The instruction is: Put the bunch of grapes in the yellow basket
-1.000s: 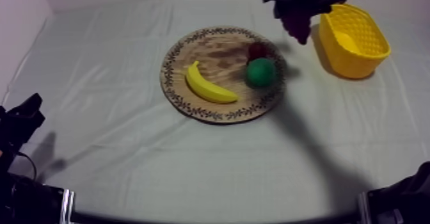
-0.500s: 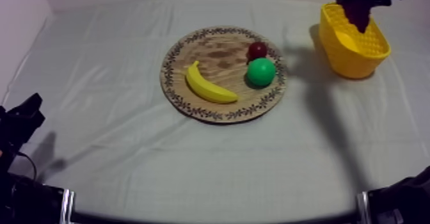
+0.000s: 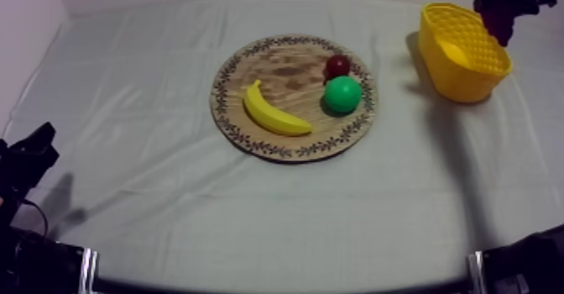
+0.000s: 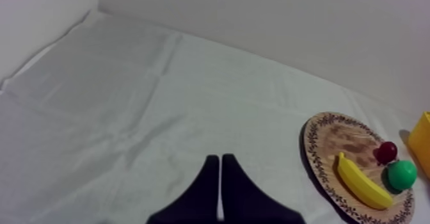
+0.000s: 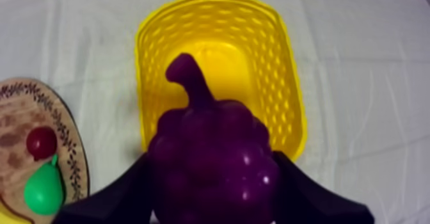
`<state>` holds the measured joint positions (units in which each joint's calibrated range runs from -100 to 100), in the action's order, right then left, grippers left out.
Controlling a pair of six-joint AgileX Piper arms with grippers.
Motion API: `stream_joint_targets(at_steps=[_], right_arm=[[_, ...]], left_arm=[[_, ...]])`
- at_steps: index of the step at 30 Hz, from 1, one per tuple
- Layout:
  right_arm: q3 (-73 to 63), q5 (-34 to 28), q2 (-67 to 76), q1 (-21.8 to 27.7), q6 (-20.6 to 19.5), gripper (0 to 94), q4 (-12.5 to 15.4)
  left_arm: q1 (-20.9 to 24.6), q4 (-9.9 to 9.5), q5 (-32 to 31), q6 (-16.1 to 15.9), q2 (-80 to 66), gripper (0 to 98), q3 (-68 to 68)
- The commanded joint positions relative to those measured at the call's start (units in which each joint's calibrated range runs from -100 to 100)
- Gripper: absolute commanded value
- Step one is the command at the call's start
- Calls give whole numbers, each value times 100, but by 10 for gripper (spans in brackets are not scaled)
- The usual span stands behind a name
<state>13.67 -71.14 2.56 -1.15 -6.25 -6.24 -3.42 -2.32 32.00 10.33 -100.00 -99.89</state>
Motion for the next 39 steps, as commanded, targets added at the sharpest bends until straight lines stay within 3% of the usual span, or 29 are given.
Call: stream_joint_targets(at_steps=[1,13,22,39], right_arm=[[-290,26,-246,20,-14,194,-17],[-2298,43,-1875,244,20,197,113],[-3038,277,-2967,402,88,197,209],[-2677,895,-4131,465,31,188,101]], left_arm=[[-2,0,1,0,0,1,0],[-2,0,1,0,0,1,0],[-2,0,1,0,0,1,0],[-2,0,1,0,0,1,0]])
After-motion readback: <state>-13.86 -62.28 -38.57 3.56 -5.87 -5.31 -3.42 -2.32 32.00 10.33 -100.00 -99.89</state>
